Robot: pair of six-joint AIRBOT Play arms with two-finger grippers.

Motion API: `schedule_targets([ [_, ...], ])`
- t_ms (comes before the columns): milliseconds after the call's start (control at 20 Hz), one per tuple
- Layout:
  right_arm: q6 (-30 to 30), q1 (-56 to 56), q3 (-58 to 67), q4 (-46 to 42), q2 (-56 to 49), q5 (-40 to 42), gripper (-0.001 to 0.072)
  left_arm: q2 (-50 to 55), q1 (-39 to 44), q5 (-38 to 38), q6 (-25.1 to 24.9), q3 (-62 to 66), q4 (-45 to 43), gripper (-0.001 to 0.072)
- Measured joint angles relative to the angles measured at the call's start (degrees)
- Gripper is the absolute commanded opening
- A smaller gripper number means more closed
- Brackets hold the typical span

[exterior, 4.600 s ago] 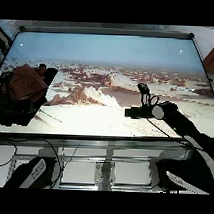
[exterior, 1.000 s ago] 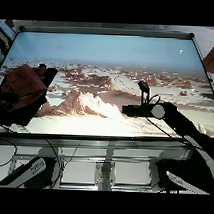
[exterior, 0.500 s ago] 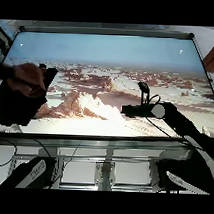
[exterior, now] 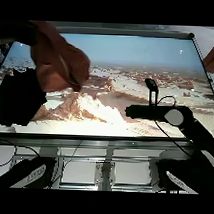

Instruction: Fold the clothes and pants, and hang the long-sleeved shirts on hangers.

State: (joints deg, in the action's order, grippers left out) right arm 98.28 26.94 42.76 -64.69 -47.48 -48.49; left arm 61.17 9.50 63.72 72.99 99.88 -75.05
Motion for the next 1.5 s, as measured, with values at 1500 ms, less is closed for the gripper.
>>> schedule_targets([
  [1500,0.6,0.0,0.0,-2.5,-3.0,-5.1,0.0264,17.5,6.1,41.8,-15.1,-2.8,-13.7,0.0034],
])
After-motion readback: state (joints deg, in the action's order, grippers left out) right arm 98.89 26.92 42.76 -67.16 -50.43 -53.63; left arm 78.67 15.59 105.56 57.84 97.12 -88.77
